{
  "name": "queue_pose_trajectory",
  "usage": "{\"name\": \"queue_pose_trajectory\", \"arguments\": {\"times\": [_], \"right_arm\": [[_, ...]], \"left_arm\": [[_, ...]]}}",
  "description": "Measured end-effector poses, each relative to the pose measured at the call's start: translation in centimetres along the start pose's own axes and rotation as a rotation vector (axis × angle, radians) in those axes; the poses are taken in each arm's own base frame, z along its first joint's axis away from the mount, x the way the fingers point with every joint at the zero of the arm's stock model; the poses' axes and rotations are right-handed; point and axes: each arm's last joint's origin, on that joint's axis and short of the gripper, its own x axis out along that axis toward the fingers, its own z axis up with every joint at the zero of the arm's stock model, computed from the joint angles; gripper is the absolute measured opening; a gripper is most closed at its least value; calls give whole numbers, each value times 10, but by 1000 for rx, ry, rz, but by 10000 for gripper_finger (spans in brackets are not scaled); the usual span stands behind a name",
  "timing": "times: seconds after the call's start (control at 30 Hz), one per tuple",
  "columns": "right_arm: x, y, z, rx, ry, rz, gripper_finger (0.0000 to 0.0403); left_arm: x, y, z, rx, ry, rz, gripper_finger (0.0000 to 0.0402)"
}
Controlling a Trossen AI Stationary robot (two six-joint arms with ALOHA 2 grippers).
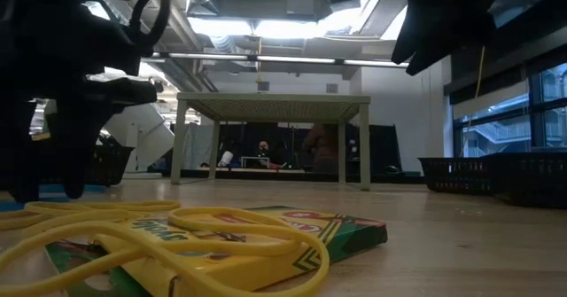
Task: Pick & Place Office Desk Supplies
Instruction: Put the blue rubber band into the bottom right black bin
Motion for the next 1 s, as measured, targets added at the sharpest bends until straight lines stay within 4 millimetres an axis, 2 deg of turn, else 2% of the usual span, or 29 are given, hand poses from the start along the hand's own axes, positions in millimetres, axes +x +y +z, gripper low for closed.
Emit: {"name": "queue_pose_trajectory", "arguments": {"times": [0.13,0.37,0.6,0.83,1.0], "right_arm": [[0,0,0,0,0,0,208],[0,0,0,0,-5,-2,208],[0,0,0,1,-7,-2,208],[0,2,2,13,-35,7,208],[0,6,5,13,-90,30,208]], "left_arm": [[1,-1,0,0,0,-13,97],[1,-1,0,-8,2,-32,15],[-3,2,-1,-38,5,-26,1],[-38,18,-3,-102,-124,13,1],[-71,31,-8,-157,-271,108,2]]}}
